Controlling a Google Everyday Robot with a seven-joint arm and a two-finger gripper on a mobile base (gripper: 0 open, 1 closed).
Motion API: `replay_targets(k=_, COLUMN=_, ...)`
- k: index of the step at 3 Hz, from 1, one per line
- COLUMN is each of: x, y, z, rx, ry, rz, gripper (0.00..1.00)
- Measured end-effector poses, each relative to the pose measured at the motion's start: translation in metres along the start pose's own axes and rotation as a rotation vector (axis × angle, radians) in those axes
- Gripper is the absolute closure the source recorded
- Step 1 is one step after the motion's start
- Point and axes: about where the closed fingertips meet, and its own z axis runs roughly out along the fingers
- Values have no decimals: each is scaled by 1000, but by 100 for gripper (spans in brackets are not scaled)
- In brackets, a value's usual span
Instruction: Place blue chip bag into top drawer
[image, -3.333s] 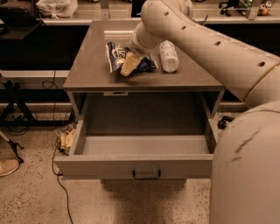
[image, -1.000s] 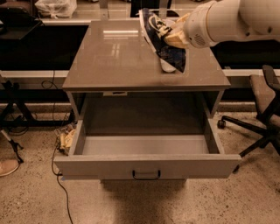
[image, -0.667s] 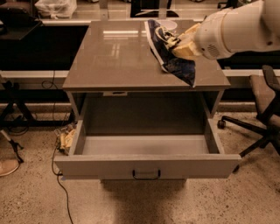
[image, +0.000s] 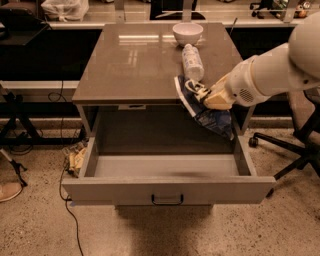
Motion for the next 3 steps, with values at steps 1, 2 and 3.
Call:
replay_targets(k=1, x=23, y=1, z=29, rx=-28, ry=67, rz=27, gripper=53)
replay_targets(k=2, x=21, y=2, z=28, rx=-28, ry=66, rz=24, gripper=30)
replay_targets(k=3, x=20, y=3, z=29, rx=-29, ry=66, rz=21, gripper=6)
